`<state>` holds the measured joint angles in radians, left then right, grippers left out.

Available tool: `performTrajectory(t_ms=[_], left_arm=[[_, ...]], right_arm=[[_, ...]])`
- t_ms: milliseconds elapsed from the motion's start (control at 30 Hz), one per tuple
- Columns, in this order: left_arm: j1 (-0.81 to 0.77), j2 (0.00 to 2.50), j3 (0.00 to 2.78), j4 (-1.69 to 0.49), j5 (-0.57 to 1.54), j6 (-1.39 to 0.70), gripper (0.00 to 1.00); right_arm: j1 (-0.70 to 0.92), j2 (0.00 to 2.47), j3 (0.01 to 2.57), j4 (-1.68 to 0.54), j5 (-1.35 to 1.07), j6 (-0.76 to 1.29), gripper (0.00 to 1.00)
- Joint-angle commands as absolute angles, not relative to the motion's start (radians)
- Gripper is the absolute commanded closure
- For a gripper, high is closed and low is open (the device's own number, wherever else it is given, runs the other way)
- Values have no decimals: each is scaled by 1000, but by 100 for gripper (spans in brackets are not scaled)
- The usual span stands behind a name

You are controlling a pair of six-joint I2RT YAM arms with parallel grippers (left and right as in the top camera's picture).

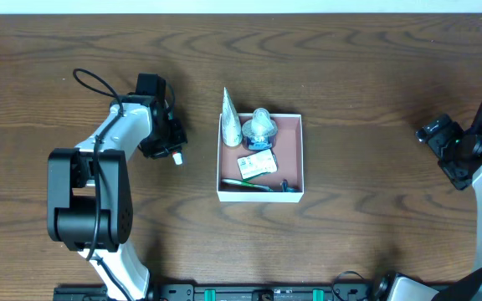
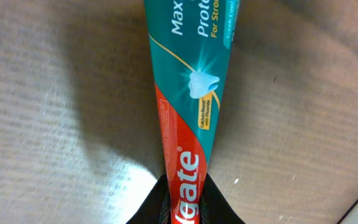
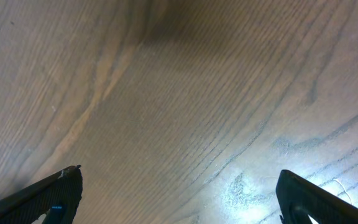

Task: Pack container
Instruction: 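Grasp the Colgate toothpaste tube with the left gripper, then carry the toothpaste tube over the box and lower it inside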

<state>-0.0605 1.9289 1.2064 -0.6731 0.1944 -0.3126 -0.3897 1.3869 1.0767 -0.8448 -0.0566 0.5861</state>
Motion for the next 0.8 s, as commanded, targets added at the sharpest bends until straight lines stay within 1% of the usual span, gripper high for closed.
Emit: performTrajectory(t_ms=[0, 200, 300, 400, 500, 633, 767], left_arm=[[-55, 1863, 1258, -710, 179, -249, 88], [-56, 1672, 1350, -806, 191, -211, 88], [-62, 1549, 1380, -819, 287, -175, 88], [-88, 1418, 1386, -786, 429, -131, 88], [-152, 1306, 1386, -738, 541, -45, 88], [-277, 1219, 1385, -706, 550, 4, 88], [-412, 1213, 1384, -697, 548, 4, 88]], right_arm=[[-398, 1387, 1077, -846, -59, 571, 1], [-398, 1387, 1077, -846, -60, 571, 1], [-398, 1387, 1077, -846, -60, 571, 1], [-398, 1387, 1077, -846, -59, 571, 1], [-398, 1387, 1077, -846, -60, 571, 1], [-398, 1387, 1077, -846, -60, 571, 1], [-398, 1387, 1077, -846, -60, 571, 1]])
